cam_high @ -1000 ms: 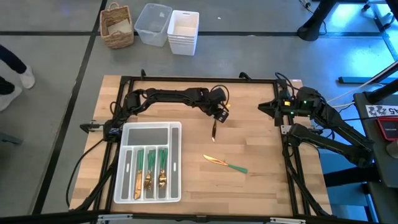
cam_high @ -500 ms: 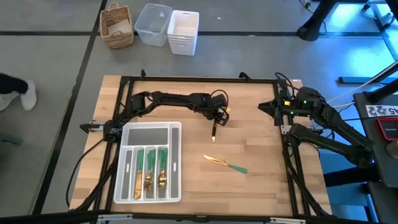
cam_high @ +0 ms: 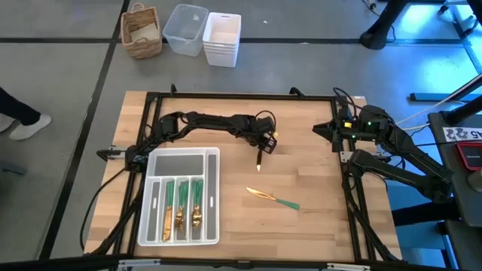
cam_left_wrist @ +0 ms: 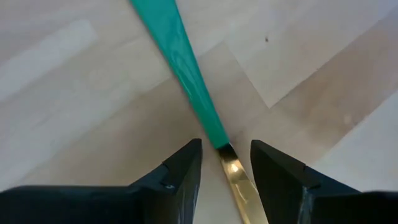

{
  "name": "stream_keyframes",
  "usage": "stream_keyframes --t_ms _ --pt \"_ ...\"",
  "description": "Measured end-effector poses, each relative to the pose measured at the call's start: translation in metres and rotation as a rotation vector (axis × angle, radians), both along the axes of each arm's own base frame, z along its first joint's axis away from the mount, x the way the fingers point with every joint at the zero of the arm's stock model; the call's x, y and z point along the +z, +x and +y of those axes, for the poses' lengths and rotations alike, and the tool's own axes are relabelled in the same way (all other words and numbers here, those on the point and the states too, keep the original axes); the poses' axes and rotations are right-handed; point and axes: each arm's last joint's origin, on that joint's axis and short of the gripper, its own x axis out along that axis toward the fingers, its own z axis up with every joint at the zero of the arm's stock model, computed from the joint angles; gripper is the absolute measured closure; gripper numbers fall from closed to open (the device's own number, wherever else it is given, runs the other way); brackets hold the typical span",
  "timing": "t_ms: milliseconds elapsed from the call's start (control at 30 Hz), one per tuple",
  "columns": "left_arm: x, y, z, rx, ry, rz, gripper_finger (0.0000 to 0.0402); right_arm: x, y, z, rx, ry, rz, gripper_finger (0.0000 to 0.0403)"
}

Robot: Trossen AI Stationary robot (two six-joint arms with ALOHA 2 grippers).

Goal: Sort silverware
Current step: Put the green knife on the silverware tray

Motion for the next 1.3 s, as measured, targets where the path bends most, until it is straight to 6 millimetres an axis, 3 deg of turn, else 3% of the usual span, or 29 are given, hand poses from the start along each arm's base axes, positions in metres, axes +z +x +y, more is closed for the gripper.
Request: stream_keyframes --t_ms 300,1033,1300 --pt "-0.006 -0.007 -0.002 -0.016 0.007 0.103 0.0275 0.000 0.000 0.000 0.000 0.000 0.000 0.0320" --pt "-0.007 -0.015 0.007 -0.181 0.066 0.189 0.0370 0.000 0.000 0.000 0.000 0.000 0.000 0.0320" --pt "-0.004 -0.026 0.006 -0.187 0.047 0.291 0.0373 0.000 0.000 0.000 0.000 0.000 0.000 0.0320"
